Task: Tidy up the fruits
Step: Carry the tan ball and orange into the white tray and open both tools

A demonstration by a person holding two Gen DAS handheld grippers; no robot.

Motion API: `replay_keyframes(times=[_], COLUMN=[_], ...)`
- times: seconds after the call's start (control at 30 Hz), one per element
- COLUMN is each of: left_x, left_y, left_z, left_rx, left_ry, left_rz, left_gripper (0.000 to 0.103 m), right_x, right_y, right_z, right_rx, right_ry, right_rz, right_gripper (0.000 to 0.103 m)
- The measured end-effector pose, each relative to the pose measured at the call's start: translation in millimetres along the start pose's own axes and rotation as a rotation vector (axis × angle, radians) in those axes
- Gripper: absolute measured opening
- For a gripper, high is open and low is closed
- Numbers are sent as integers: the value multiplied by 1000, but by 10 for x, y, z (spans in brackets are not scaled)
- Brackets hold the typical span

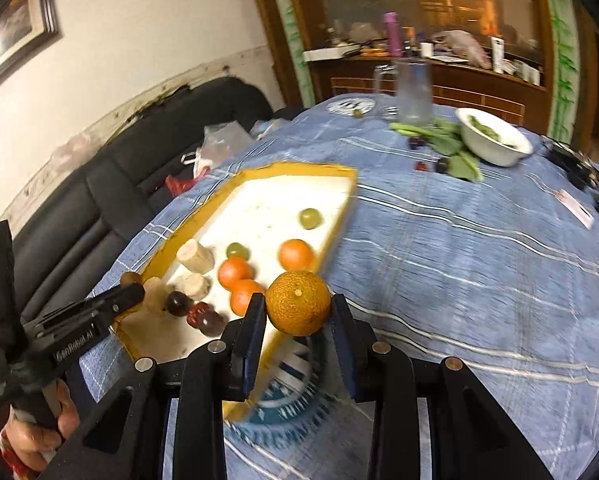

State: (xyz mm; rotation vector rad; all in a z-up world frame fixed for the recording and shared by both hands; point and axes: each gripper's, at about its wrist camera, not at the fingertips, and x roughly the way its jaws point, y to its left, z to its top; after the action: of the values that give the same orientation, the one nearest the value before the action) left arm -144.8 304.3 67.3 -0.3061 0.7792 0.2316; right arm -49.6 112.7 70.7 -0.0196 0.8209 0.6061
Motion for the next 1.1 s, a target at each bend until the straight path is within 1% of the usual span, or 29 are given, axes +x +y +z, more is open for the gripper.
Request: replay_keyframes(times=[0.1, 0.23, 0.33, 0.43, 0.5, 0.53, 0.57, 0.6, 0.63, 0.67, 0.73, 0.77, 0.9, 1.0, 1.07, 1.1], left_x=[97, 267, 340, 354, 368, 365, 361, 353, 337, 320, 297, 285, 226, 144, 72, 19], left_y=[-22, -25, 8, 33, 46, 51, 58, 65, 77, 95, 112, 124, 138, 88, 30, -19], left_z=[30, 71, 106, 134, 146, 150, 149, 152, 157, 165, 173, 177, 185, 176, 164, 150], left_rx=[8, 5, -5, -16, -20, -24, -27, -33, -42, -51, -57, -62, -72, -60, -41, -24], left_ry=[8, 33, 43, 37, 38, 36, 35, 32, 26, 20, 18, 18, 11, -5, -24, -41], left_rz=[-3, -8, -5, -12, -16, -24, -24, -23, -24, -29, -30, -28, -22, -18, -7, 7], left_gripper=[20, 20, 20, 20, 23, 28, 37, 42, 48, 49, 51, 54, 58, 65, 69, 70], right_x=[260, 624, 894, 1091, 1118, 1151, 1174, 1195, 1209, 1218, 1226, 1218, 1065, 841, 685, 567], right_y=[120, 171, 189, 215, 265, 293, 317, 332, 343, 348, 345, 345, 298, 241, 212, 193], right_z=[124, 276, 378, 430, 487, 519, 550, 573, 590, 603, 628, 635, 655, 615, 559, 503], right_rx=[-25, -24, -19, -26, -55, -66, -77, -84, -89, -92, -93, -92, -70, -41, -28, -26], right_ry=[32, 79, 120, 146, 126, 127, 126, 124, 123, 120, 109, 101, 68, 36, 16, -2], right_rz=[-4, -9, -3, -8, -28, -31, -32, -34, -36, -37, -38, -39, -30, -19, -16, -19], right_gripper=[36, 36, 36, 37, 37, 37, 37, 37, 38, 39, 51, 53, 54, 54, 56, 59])
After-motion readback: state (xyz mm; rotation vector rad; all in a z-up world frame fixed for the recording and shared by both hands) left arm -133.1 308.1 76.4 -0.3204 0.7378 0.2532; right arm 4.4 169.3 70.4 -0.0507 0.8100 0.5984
